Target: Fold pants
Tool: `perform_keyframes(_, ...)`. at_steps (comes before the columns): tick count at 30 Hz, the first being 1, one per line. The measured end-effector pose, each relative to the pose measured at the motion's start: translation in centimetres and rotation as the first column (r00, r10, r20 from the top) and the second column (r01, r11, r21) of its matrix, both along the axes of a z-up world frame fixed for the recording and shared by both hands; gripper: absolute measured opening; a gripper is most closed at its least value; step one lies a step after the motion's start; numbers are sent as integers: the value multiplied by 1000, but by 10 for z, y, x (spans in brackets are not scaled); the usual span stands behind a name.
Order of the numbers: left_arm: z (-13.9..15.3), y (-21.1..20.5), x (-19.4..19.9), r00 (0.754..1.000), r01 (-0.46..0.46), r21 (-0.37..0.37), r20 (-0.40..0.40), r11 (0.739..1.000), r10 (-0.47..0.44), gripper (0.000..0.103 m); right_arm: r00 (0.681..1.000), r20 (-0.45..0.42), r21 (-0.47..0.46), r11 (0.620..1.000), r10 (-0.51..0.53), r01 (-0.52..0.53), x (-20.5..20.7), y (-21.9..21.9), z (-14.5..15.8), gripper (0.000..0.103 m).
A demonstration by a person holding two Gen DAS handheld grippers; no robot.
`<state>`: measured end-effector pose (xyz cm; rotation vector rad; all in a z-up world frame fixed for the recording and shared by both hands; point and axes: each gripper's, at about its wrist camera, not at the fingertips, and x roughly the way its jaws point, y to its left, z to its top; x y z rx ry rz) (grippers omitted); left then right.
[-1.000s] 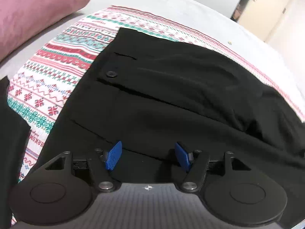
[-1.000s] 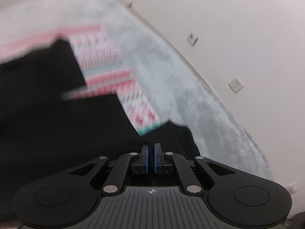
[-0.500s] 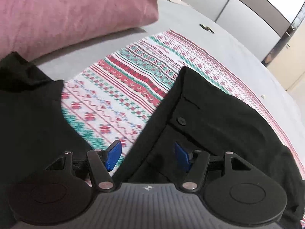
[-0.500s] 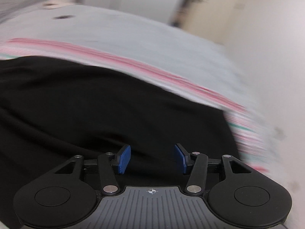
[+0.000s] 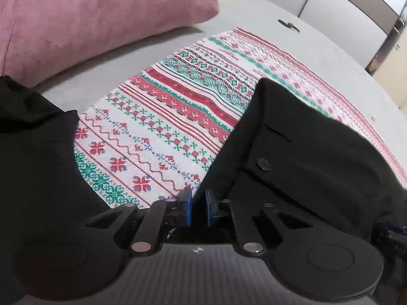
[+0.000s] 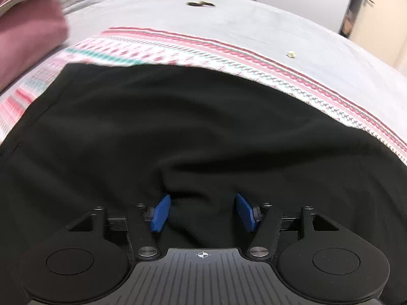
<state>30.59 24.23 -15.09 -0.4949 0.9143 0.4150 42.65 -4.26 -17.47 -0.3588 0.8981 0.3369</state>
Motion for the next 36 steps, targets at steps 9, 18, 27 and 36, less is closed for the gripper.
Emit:
perform_keyframes(9,4,0,6,996,57,-114,69,992,-49,35,979,54,96,975,194,-199,27,45,68,59)
perform_keyframes(18,-5,-9,11,998,57,-62,36,996,-55,31,951,8,-20,951,309,-309,97,124,24,58)
perform_keyframes(27,-7,-11,14,997,72,-28,31,997,-71,29,917,-34,-12,918,397,-397,119,147,1,59)
perform_keyframes(36,-8,-13,15,997,73,-7,28,997,-73,29,878,109,-120,883,467,-454,62,154,30,4)
